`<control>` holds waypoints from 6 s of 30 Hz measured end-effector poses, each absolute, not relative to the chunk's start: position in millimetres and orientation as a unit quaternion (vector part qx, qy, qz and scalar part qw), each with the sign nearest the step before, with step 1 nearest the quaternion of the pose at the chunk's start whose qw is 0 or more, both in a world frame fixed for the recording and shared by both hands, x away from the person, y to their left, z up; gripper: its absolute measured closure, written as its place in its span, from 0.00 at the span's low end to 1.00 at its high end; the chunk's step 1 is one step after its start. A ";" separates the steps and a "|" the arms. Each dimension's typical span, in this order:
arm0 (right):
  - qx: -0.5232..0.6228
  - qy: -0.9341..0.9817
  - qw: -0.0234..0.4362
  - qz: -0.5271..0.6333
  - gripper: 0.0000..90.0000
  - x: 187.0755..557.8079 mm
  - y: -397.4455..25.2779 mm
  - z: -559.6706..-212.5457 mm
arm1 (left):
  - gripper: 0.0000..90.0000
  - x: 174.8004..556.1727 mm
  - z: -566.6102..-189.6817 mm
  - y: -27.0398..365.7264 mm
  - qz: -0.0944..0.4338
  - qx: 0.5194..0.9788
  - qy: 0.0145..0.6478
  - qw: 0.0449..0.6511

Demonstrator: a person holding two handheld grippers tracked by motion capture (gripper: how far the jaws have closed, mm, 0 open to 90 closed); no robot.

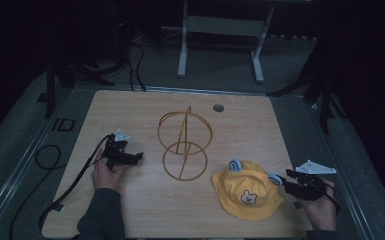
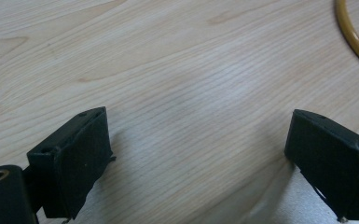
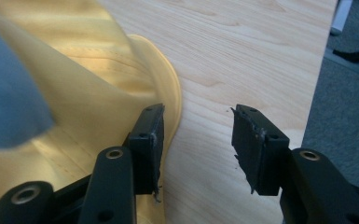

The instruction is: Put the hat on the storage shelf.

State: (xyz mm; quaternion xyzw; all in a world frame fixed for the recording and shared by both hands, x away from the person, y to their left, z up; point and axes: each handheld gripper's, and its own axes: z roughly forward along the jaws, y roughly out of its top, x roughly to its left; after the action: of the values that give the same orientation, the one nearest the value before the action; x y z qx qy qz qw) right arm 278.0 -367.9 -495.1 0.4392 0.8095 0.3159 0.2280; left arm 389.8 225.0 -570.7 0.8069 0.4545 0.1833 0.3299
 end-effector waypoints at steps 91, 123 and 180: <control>0.234 0.936 0.155 0.213 0.28 295.5 -261.0 -409.5 | 0.09 389.2 -570.5 226.1 0.187 0.802 0.462 0.329; 0.231 0.961 0.079 0.129 0.47 316.7 -246.1 -430.3 | 0.09 389.2 -570.5 226.1 0.187 0.802 0.462 0.329; 0.177 0.973 0.070 0.133 0.82 314.2 -250.3 -376.5 | 0.09 389.2 -570.6 226.1 0.187 0.802 0.462 0.329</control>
State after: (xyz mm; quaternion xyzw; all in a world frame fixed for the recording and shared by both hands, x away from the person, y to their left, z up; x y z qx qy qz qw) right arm 314.2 -250.3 -376.5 0.1773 0.9726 0.1333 0.0703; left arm 389.2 226.1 -570.6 0.8017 0.4623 0.1872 0.3294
